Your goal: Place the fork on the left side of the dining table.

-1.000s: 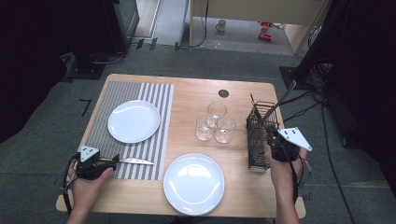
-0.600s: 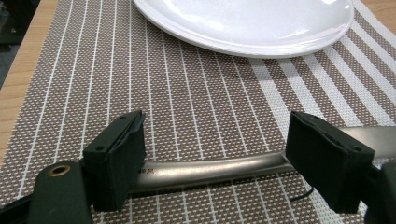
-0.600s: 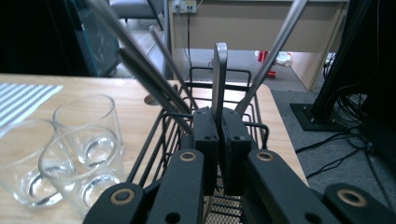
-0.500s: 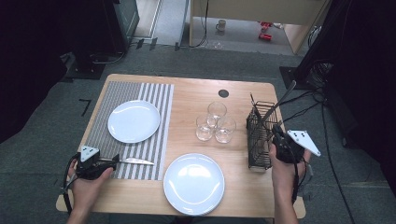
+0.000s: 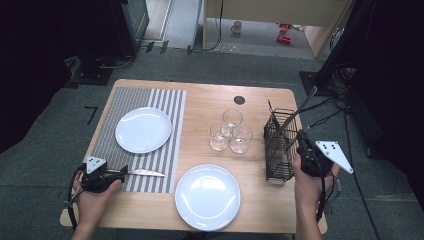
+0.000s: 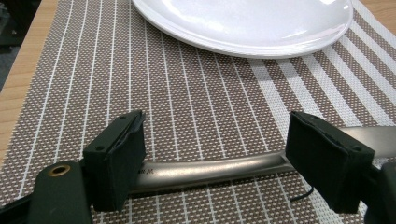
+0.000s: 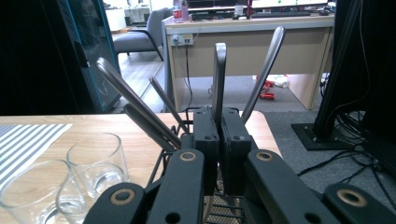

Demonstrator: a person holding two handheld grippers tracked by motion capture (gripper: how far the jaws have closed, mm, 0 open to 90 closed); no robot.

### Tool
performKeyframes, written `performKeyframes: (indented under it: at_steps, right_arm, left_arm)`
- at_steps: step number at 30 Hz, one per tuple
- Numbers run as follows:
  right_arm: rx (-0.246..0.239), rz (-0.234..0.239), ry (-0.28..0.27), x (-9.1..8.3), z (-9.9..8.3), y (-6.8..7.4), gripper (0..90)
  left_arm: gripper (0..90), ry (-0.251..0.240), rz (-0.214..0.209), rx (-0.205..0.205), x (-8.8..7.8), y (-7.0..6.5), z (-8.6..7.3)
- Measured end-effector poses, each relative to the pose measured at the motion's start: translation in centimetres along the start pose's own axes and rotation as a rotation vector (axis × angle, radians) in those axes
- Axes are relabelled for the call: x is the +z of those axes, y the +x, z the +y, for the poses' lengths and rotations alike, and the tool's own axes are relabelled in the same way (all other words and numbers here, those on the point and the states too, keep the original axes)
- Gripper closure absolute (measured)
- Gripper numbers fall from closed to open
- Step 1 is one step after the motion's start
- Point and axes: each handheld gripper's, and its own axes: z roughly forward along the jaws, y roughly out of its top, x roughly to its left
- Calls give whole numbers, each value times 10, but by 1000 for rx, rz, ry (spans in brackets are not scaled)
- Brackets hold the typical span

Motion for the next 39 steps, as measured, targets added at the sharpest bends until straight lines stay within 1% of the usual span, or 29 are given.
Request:
performKeyframes:
  at_steps: [3, 12, 24, 28, 30, 34, 36, 38, 39]
  right_arm:
    - [0, 7, -6, -2, 2, 2, 878]
    - [-37, 18, -35, -12, 12, 11, 878]
    - [-69, 41, -87, -30, 34, 23, 877]
    - [-70, 51, -103, -35, 40, 26, 877]
    - [-74, 57, -111, -37, 43, 29, 877]
    - [-81, 66, -125, -41, 49, 33, 877]
    - [-80, 73, -134, -43, 51, 35, 877]
    - [-80, 80, -143, -45, 54, 38, 877]
    - [-89, 90, -150, -47, 56, 41, 877]
  left_arm:
    - [202, -1, -2, 0, 0, 0, 0]
    - [202, -5, -2, 3, -1, 0, 0]
    - [201, -26, -20, 18, -3, -2, 1]
    - [200, -33, -29, 19, -3, -3, 1]
    - [196, -42, -42, 23, -4, -3, 2]
    - [187, -74, -63, 39, -8, -6, 4]
    - [179, -86, -69, 52, -9, -9, 5]
    - [172, -98, -73, 57, -10, -10, 6]
    - [172, -100, -77, 59, -11, -11, 6]
